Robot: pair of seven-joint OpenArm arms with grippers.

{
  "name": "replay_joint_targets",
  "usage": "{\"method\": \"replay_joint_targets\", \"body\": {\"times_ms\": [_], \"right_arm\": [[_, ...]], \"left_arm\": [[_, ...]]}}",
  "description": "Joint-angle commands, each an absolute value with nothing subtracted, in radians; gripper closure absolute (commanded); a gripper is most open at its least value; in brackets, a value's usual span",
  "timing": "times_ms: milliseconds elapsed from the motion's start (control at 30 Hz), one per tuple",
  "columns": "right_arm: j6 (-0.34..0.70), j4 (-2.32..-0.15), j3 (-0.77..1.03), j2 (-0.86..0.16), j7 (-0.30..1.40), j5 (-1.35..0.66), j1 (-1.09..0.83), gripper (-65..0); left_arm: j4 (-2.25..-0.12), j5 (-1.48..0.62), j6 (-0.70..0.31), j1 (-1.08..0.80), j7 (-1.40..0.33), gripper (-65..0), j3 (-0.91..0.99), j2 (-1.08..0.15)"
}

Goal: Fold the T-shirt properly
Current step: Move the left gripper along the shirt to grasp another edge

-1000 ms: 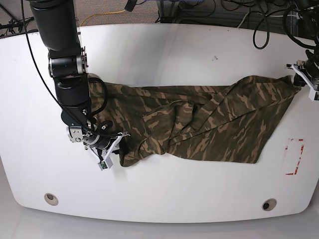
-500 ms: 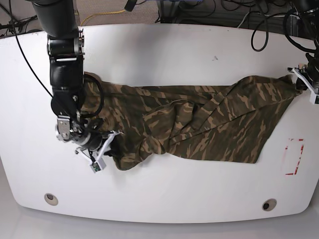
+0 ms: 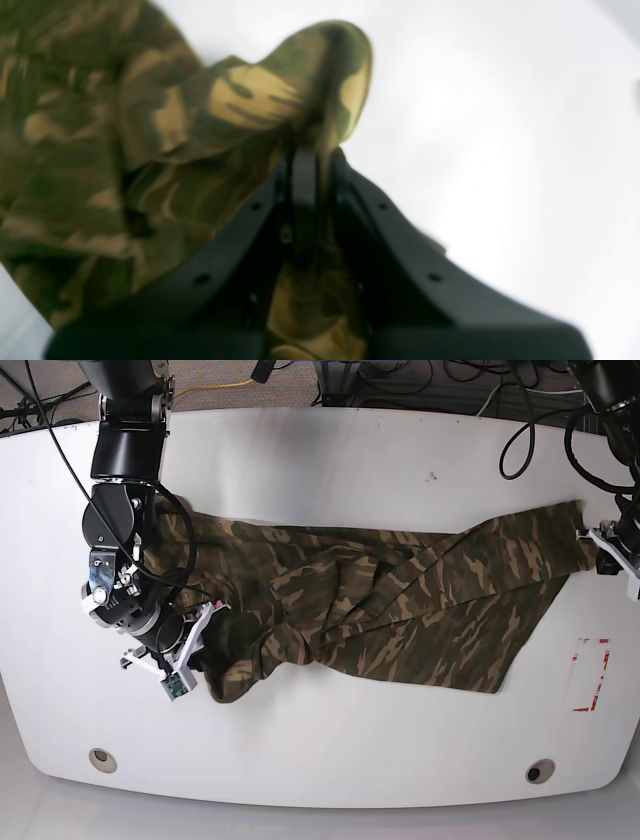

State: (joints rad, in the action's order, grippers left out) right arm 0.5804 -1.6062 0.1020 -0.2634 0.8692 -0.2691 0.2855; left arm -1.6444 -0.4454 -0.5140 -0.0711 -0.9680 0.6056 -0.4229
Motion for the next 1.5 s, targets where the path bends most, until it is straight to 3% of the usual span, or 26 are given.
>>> {"method": "replay_joint_targets", "body": {"times_ms": [0,267,400,500,600,700,833,1467], "right_arm": [[0.579,-1.638,0.11,-0.286,0.857,-0.275,0.334,0.0],[0.584,-1.616,0.102,-0.337,0.857,-0.278,0.432,0.0],[0.624,-1.607,0.102,-0.34,0.858,-0.28,0.444,0.0],[0.639,-1.601,0.102,-0.338,0.871,-0.275,0.441,0.0],[0.639,-1.586,0.102,-0.337,0.871,-0.28,0.426,0.0],[0.639,-1.58,0.102,-0.334,0.868,-0.282,0.418,0.0],[0.639,-1.575,0.108,-0.325,0.868,-0.275,0.415,0.0],[0.639,-1.578,0.104,-0.323,0.865,-0.283,0.401,0.0]], "left_arm": [[-1.678,-0.456,-0.513,-0.013,-0.989,-3.6,0.608,-0.443],[-1.684,-0.456,-0.513,0.17,-1.139,-3.9,0.578,-0.417],[-1.682,-0.456,-0.527,0.173,-1.198,-4.3,0.532,-0.418],[-1.679,-0.456,-0.602,0.111,-1.201,-5.1,0.522,-0.418],[-1.678,-0.453,-0.698,0.047,-1.201,-16.4,0.536,-0.41],[-1.684,-0.455,-0.698,-0.019,-1.198,-35.8,0.568,-0.374],[-1.681,-0.45,-0.698,-0.067,-1.194,-49.6,0.628,-0.325],[-1.55,-0.455,-0.698,-0.165,-1.086,-49.9,0.549,-0.263]]}}
